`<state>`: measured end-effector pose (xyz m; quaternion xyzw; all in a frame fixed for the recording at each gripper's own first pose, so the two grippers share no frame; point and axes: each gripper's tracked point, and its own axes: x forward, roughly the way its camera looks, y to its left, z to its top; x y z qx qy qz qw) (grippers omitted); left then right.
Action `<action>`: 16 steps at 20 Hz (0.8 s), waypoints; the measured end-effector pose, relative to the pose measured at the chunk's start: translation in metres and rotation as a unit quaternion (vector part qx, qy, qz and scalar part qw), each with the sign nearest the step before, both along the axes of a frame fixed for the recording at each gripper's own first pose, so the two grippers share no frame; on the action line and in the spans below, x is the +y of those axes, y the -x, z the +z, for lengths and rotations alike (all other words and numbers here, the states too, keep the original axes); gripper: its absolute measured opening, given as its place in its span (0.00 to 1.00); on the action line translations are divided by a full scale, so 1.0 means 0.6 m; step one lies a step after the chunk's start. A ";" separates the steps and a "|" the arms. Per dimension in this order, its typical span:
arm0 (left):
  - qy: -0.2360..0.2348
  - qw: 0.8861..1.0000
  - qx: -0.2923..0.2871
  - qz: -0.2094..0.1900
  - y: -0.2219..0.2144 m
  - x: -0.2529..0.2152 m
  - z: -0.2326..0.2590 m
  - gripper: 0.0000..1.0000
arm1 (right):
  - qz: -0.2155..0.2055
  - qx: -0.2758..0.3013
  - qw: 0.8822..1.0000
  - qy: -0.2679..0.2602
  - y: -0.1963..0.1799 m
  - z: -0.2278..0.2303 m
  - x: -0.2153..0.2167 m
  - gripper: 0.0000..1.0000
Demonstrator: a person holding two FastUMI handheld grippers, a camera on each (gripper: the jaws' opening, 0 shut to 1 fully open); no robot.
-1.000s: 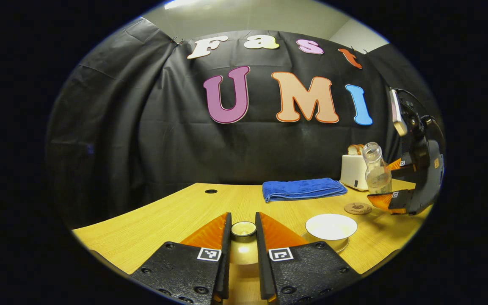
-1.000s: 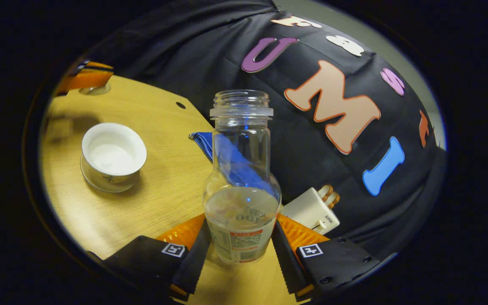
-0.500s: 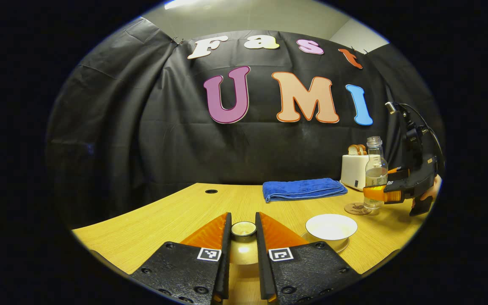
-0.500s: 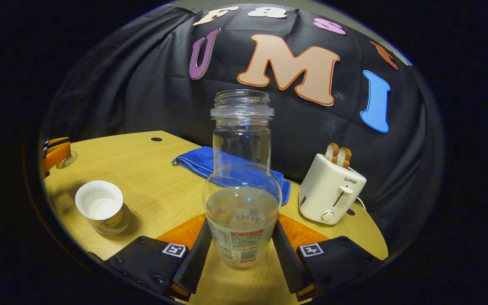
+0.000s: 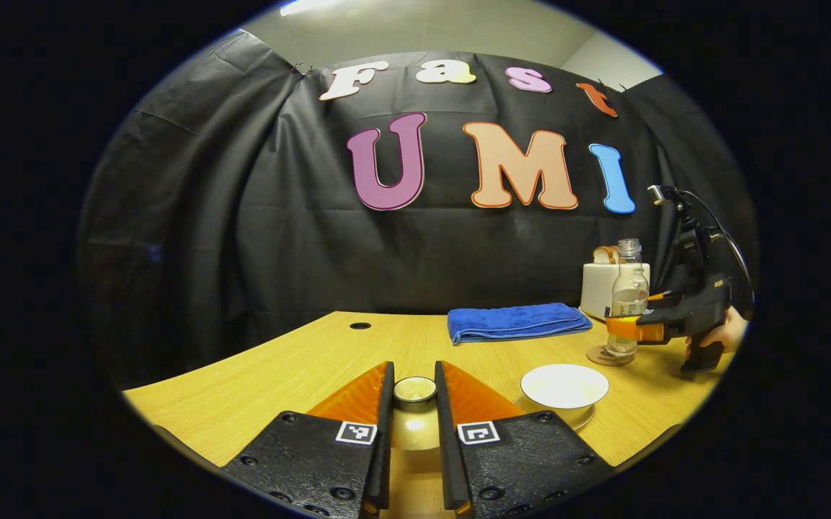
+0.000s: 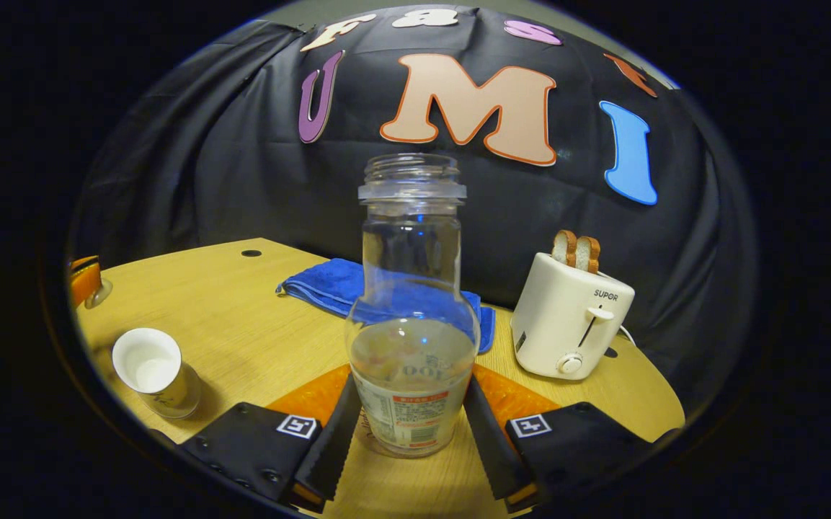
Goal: Open the teacup lid with one hand, grasp the water bottle and pour water into the teacup with the other hand; after pouring, place the water bottle on the coaster and then close the teacup lid.
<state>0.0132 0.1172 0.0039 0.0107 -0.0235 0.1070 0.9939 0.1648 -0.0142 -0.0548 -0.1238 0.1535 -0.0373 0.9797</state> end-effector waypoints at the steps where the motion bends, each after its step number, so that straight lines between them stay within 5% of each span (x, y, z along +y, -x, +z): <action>1: 0.000 1.000 0.000 0.000 0.001 0.001 0.000 0.26 | 0.001 0.003 1.000 -0.002 0.001 -0.005 0.003 0.82; 16: 0.000 1.000 0.000 0.001 0.001 0.002 0.001 0.26 | 0.001 0.006 0.999 -0.034 -0.013 -0.022 -0.003 0.82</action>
